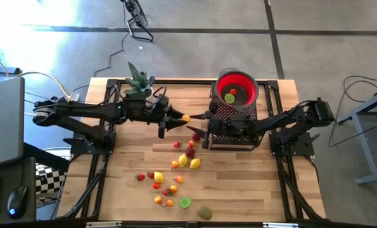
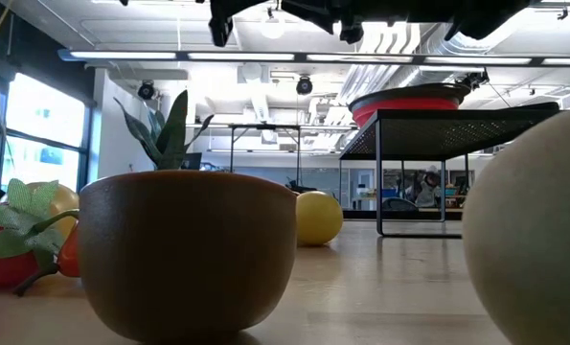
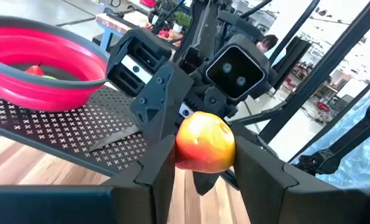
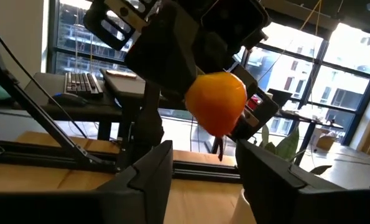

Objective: Pick & Place Fruit
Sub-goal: Put the pear into the strainer bowl on the shelf

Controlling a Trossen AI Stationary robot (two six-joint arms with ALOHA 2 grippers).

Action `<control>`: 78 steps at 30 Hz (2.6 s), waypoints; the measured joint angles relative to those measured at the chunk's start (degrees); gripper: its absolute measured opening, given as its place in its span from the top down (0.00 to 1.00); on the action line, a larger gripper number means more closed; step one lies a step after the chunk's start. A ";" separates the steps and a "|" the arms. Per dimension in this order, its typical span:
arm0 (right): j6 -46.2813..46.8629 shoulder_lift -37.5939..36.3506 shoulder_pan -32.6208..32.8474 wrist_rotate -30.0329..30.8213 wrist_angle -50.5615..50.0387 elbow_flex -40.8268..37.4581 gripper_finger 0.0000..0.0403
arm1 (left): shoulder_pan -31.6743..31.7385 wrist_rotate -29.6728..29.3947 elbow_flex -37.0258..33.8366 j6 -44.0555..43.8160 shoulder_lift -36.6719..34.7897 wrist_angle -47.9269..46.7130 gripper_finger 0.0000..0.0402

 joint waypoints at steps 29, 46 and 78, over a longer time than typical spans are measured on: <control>0.15 0.00 0.15 0.49 -2.03 0.02 0.84 | -0.02 1.41 -0.05 0.45 3.22 3.54 0.64; 0.15 0.00 0.17 0.28 -2.88 0.02 0.99 | 0.01 1.32 -0.05 1.67 3.18 3.49 0.64; -0.13 -0.48 1.62 2.61 -3.75 0.04 0.99 | 0.05 2.22 -0.05 11.34 -0.71 4.67 0.40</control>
